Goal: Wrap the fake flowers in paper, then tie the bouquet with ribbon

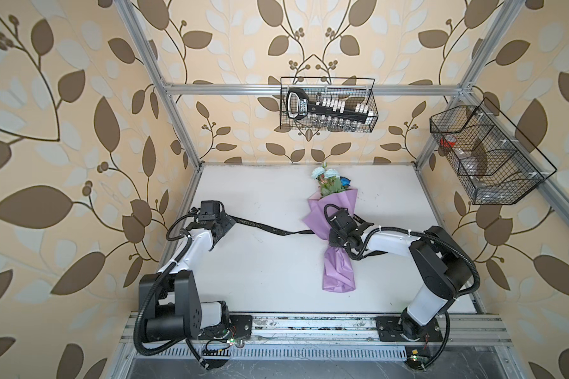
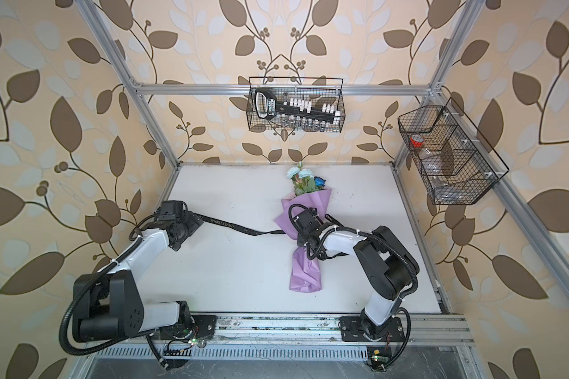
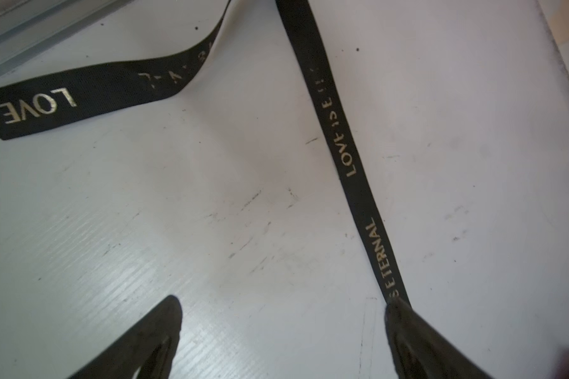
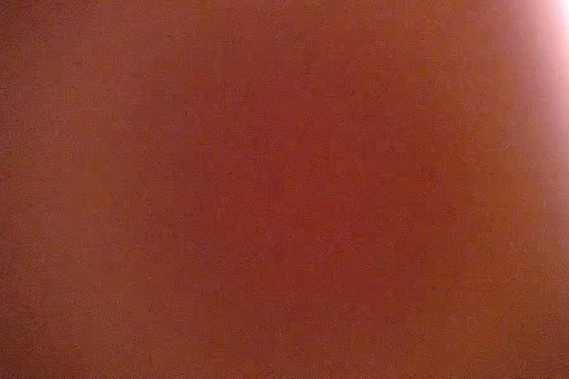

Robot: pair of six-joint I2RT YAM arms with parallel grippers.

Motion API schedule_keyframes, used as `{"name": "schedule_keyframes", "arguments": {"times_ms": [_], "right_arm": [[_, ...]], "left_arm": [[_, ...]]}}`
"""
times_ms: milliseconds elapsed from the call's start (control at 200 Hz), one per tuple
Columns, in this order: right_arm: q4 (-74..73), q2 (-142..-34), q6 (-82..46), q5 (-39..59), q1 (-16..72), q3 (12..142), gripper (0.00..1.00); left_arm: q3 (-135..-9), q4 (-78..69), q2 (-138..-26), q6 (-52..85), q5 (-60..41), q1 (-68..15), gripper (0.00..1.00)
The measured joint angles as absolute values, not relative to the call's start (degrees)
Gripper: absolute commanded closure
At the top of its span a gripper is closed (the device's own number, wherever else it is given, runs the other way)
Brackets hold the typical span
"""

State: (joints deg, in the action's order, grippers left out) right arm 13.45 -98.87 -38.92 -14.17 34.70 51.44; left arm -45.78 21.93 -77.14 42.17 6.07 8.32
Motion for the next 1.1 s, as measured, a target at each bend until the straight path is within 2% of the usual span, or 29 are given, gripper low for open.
{"name": "schedule_keyframes", "arguments": {"times_ms": [105, 160, 300, 545, 820, 1100], "right_arm": [[13.5, -98.9, -39.5, -13.5, 34.6, 51.6, 1.0], [13.6, -98.9, -39.9, -13.2, 34.5, 51.7, 0.96], [14.1, -98.9, -40.8, -12.8, 34.3, 51.9, 0.74], [14.6, -99.5, -41.5, -11.4, 35.3, 53.3, 0.5], [16.9, -98.9, -43.0, -9.5, 36.8, 54.2, 0.23], [23.6, -92.4, -43.5, -6.4, 36.7, 53.8, 0.09]], "left_arm": [[-50.3, 22.6, -80.7, 42.1, 6.2, 8.4, 0.05], [-53.3, 22.8, -83.0, 42.1, 6.4, 8.9, 0.04], [-57.9, 22.7, -87.7, 43.6, 6.6, 12.9, 0.04], [-61.0, 26.6, -92.3, 43.8, 13.8, 16.6, 0.04], [-64.2, 27.1, -93.5, 40.6, 12.4, 16.6, 0.02], [-64.2, 28.1, -91.5, 38.6, 10.8, 16.6, 0.01]]}}
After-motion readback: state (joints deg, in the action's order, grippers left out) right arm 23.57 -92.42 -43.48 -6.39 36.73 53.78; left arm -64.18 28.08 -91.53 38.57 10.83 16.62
